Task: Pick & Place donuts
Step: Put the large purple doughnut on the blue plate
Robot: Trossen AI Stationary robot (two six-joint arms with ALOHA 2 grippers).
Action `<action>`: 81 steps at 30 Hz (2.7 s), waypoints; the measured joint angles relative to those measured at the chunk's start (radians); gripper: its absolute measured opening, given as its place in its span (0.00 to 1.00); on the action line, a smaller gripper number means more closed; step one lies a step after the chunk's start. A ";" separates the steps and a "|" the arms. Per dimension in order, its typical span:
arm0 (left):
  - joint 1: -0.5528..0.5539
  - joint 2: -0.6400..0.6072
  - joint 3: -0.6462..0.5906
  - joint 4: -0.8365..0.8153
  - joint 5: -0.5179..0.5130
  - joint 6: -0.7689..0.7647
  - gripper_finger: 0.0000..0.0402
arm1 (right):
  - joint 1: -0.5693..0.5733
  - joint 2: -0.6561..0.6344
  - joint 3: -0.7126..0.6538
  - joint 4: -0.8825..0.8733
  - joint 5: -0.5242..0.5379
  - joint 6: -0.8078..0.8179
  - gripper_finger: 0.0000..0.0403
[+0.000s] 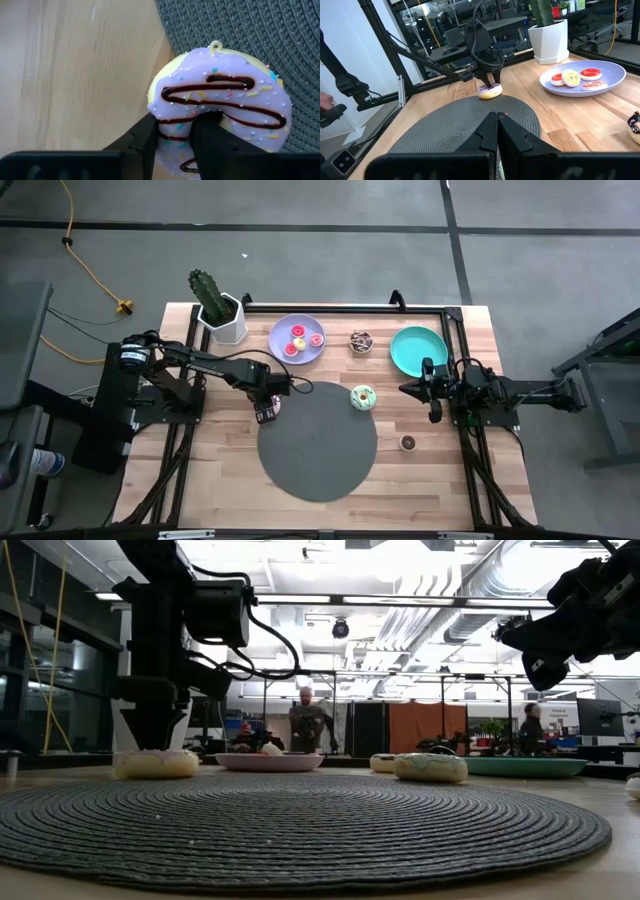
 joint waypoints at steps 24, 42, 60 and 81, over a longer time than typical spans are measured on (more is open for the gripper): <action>0.037 0.006 0.276 -0.124 0.033 0.156 0.21 | 0.000 0.000 0.000 0.000 0.000 0.000 0.00; 0.167 0.482 0.984 -0.344 0.121 0.311 0.21 | 0.000 0.012 0.000 0.000 0.000 0.000 0.00; 0.324 0.839 1.475 -0.110 0.388 -0.218 0.21 | 0.000 0.012 0.000 0.000 -0.002 0.000 0.00; 0.327 0.928 1.471 0.214 0.359 -0.599 0.21 | 0.000 0.018 0.000 0.000 0.000 0.000 0.00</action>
